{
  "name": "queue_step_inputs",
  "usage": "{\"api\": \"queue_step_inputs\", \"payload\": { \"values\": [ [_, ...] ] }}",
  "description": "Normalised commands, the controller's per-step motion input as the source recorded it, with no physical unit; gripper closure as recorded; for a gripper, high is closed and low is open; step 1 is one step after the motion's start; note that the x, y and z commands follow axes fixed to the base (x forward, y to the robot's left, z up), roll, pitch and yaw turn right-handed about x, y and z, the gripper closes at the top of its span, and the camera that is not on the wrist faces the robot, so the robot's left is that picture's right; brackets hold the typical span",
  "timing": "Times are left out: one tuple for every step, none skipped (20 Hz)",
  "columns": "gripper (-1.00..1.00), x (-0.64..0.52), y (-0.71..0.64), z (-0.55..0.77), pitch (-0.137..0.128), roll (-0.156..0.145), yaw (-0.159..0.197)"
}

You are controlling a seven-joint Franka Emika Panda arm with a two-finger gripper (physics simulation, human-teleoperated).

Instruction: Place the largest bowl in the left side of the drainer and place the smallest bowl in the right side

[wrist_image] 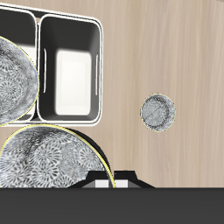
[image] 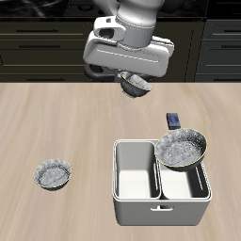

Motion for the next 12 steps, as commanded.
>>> {"api": "queue_step_inputs", "payload": {
  "values": [
    [1.00,0.26,-0.01,-0.02,-0.143,-0.051,0.190],
    [1.00,0.16,-0.12,-0.06,0.038,-0.032,-0.029],
    [1.00,0.26,-0.15,-0.05,0.030,-0.019,-0.031],
    [1.00,0.30,-0.19,-0.01,-0.044,-0.036,0.024],
    [1.00,0.17,-0.12,-0.03,0.003,-0.018,0.010],
    [1.00,0.34,-0.17,-0.06,0.033,0.003,-0.054],
    [1.00,0.63,-0.26,-0.04,-0.067,0.087,-0.145],
    [1.00,0.16,0.02,-0.17,0.045,0.106,-0.073],
    [1.00,0.17,0.00,-0.10,0.035,0.123,-0.172],
    [1.00,0.13,0.00,-0.14,-0.019,0.049,-0.018],
    [1.00,0.25,0.09,-0.27,0.120,0.229,-0.138],
    [1.00,0.11,0.01,-0.18,0.059,0.132,-0.193]
  ]
}}
